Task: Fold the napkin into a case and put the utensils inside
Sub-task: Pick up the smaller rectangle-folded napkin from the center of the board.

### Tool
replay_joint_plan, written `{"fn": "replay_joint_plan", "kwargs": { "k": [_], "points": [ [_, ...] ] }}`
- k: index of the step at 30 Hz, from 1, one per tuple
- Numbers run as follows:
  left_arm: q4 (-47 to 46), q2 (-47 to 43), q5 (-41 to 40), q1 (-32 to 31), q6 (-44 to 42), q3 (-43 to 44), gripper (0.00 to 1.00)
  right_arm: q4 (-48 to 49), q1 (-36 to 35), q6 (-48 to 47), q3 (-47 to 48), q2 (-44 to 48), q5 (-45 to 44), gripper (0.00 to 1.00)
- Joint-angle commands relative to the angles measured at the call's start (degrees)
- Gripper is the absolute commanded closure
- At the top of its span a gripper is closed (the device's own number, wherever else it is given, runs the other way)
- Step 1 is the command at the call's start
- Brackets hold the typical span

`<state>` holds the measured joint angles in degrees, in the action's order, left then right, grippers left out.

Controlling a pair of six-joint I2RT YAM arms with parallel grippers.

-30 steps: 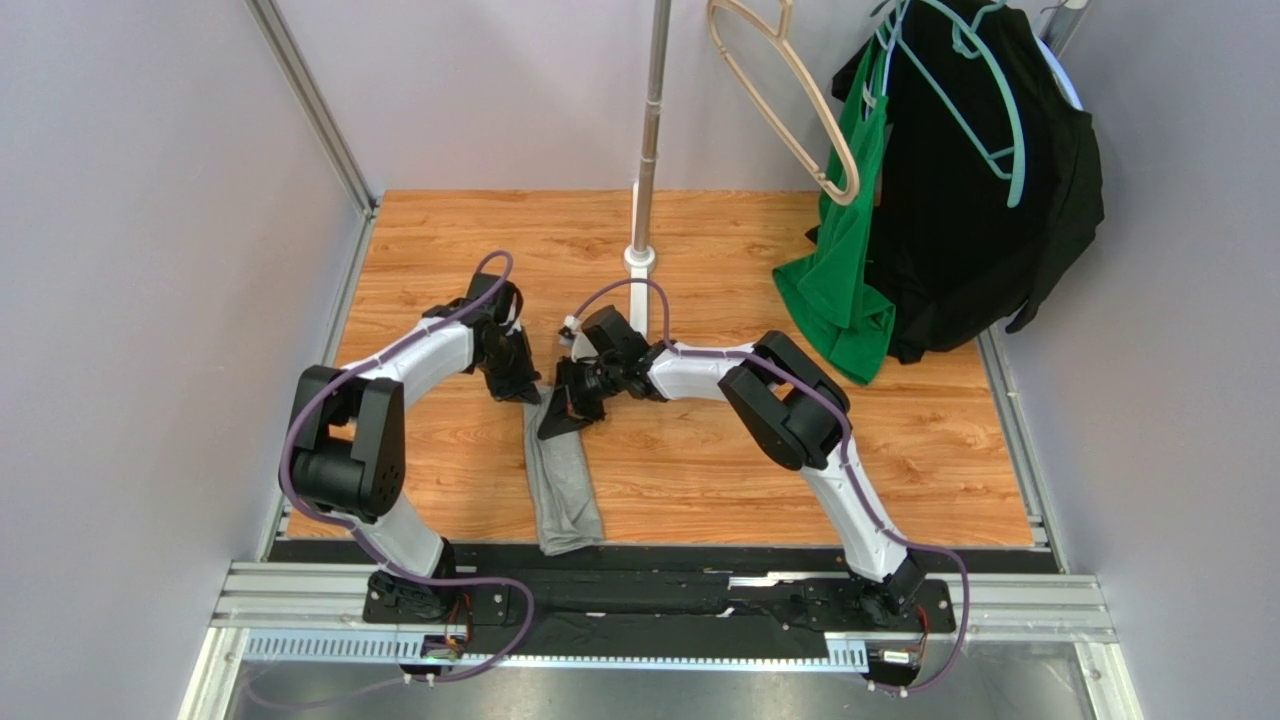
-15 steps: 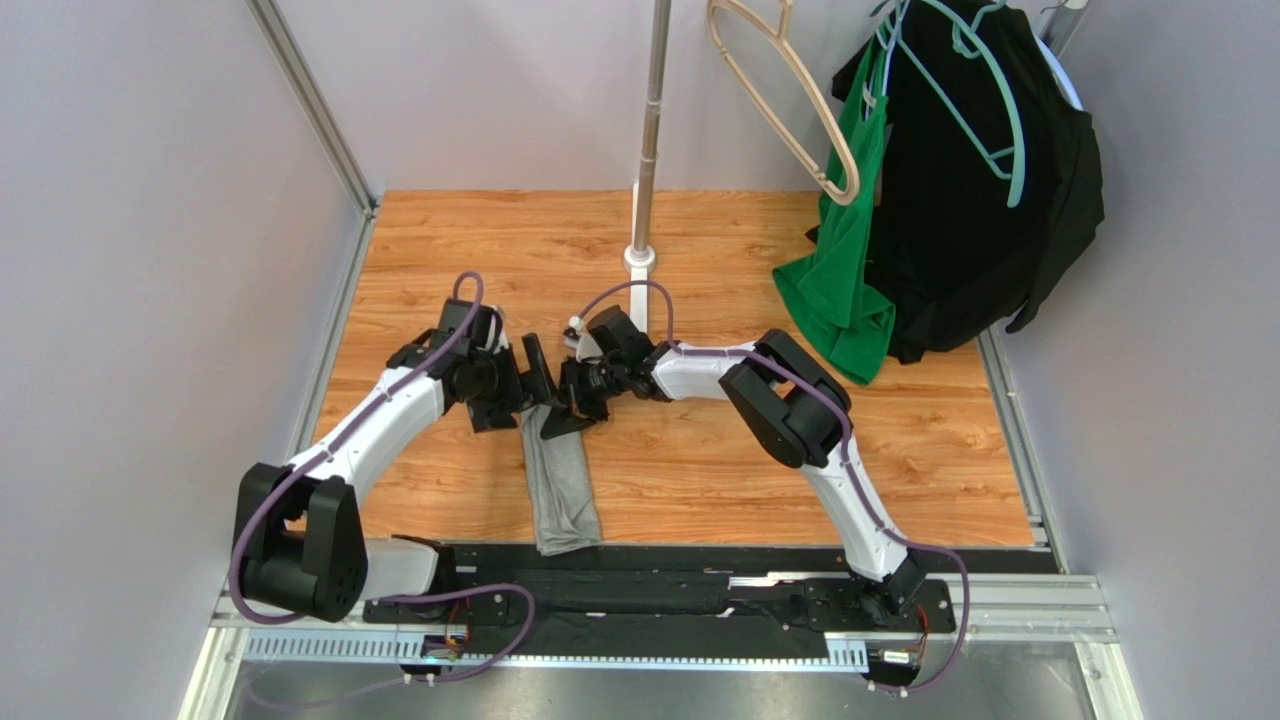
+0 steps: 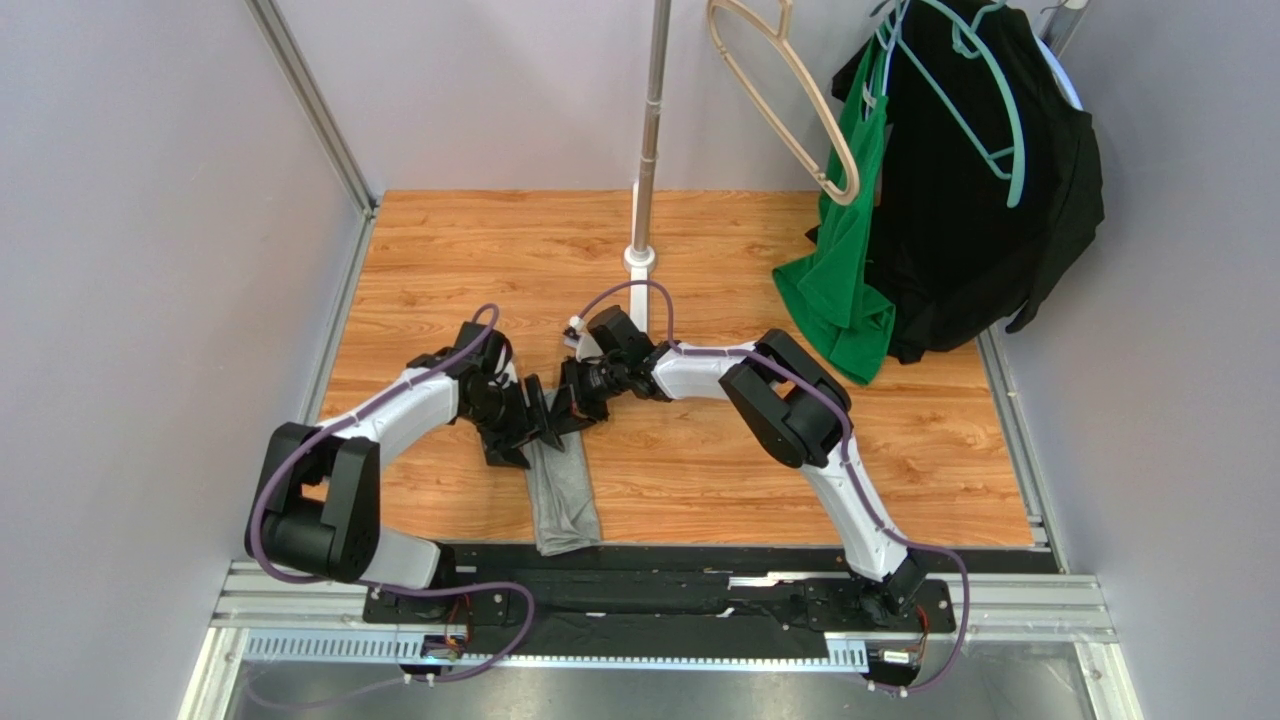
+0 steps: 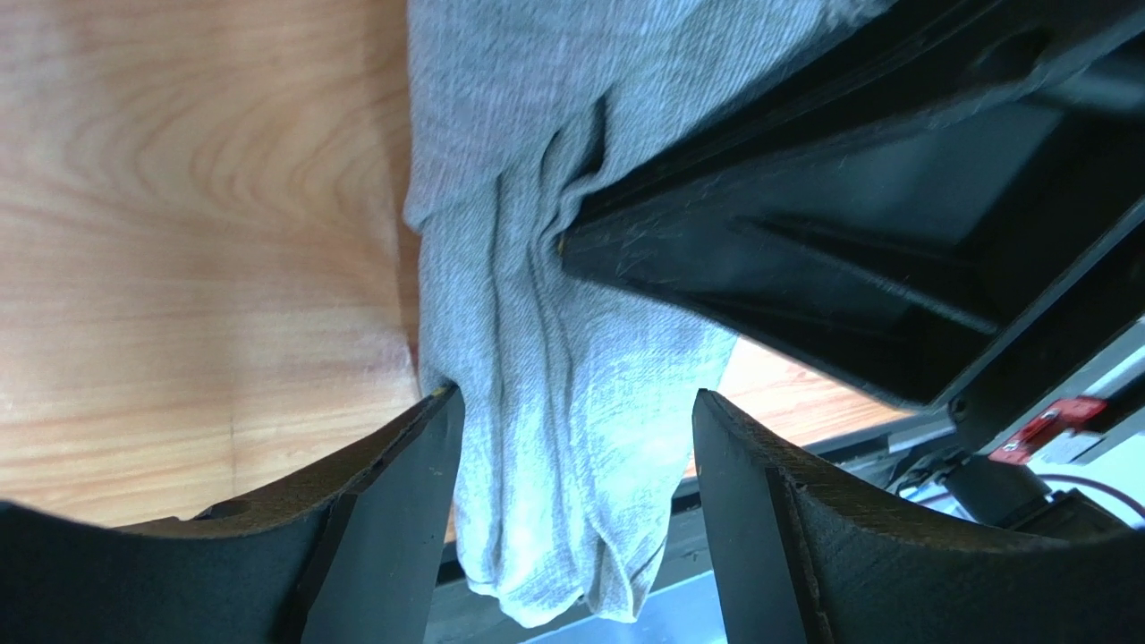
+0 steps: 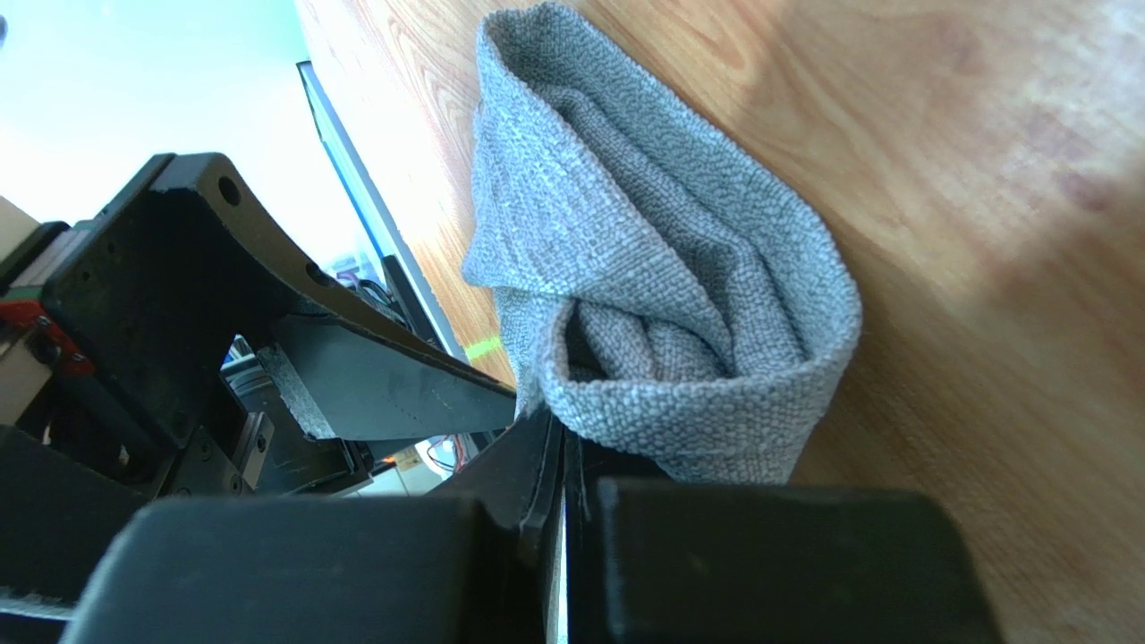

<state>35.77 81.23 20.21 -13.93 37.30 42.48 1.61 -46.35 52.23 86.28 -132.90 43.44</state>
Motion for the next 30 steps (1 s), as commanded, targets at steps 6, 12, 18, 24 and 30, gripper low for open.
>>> {"fn": "replay_joint_plan", "kwargs": {
  "k": [6,12,18,24,30],
  "points": [
    [5.98,-5.74,-7.63,-1.01,1.37,1.38,0.27,0.50,0.21,-1.43,0.47,0.10,-1.17,1.00],
    [6.16,-0.20,-8.69,-1.71,-0.56,3.22,0.30,0.68,0.12,-1.51,0.38,0.19,-1.17,1.00],
    [0.18,3.49,-6.14,-2.32,-0.30,1.73,0.35,0.50,0.03,-1.60,0.38,0.45,-1.08,1.00],
    [-0.61,3.58,-8.08,-2.68,0.75,1.73,0.62,0.06,-0.15,-2.04,0.82,0.19,-1.17,1.00],
    [1.84,1.39,-11.50,-2.68,0.59,1.64,1.00,-3.43,-0.59,-4.94,3.01,1.15,-0.81,1.00]
  ]
}}
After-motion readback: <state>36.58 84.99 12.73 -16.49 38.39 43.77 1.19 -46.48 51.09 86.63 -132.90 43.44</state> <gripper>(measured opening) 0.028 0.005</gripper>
